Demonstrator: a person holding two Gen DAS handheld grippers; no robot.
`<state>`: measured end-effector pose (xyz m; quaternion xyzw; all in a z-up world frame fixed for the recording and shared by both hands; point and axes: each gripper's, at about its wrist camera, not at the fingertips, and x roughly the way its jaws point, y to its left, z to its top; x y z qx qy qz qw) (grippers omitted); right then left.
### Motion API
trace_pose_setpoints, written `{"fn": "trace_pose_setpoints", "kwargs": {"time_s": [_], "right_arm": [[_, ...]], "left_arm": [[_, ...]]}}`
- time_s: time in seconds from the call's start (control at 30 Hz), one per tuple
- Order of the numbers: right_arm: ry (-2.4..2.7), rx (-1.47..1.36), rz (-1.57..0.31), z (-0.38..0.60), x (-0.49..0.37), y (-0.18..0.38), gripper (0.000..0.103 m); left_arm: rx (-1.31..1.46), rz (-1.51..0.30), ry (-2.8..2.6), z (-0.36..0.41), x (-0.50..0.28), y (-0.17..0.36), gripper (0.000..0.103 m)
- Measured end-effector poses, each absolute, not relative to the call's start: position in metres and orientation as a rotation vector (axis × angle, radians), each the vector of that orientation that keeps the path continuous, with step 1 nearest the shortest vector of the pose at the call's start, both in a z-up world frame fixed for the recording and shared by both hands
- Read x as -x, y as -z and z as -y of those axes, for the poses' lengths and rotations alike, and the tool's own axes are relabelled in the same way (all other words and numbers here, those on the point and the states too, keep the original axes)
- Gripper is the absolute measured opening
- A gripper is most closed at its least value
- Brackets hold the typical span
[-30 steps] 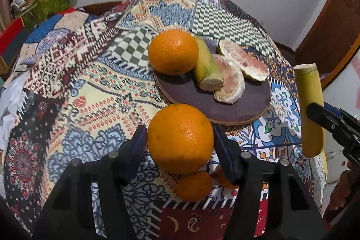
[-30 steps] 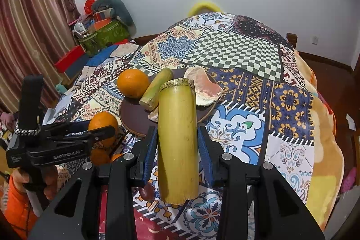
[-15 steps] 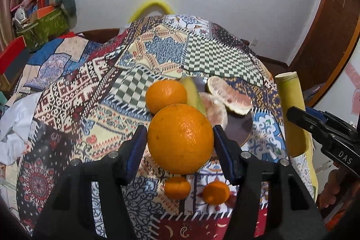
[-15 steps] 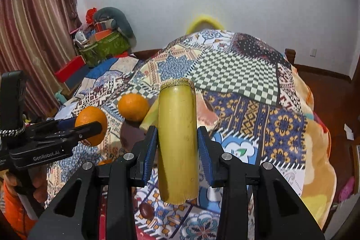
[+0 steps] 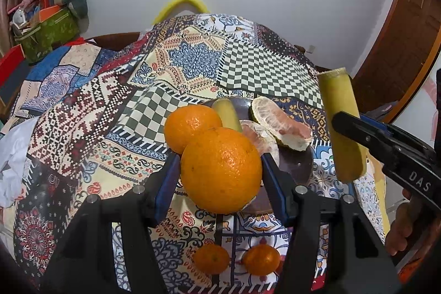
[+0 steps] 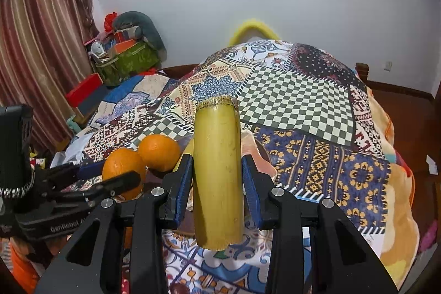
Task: Organize fruits
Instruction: 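Carry the orange and the corn cob over the plate with both tools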
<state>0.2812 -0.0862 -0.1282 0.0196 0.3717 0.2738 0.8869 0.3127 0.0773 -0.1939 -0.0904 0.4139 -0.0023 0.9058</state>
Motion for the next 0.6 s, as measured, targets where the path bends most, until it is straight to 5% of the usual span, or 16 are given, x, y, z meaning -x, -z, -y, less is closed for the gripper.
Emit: {"fn": "trace_pose_setpoints", "kwargs": {"time_s": [0.6], "right_arm": [[-0.579,-0.015,-0.887,0.065,-0.305,0.170,0.033]], "left_arm": [[0.191,-0.856,0.020,-0.072,-0.332,0.212,0.059]]}}
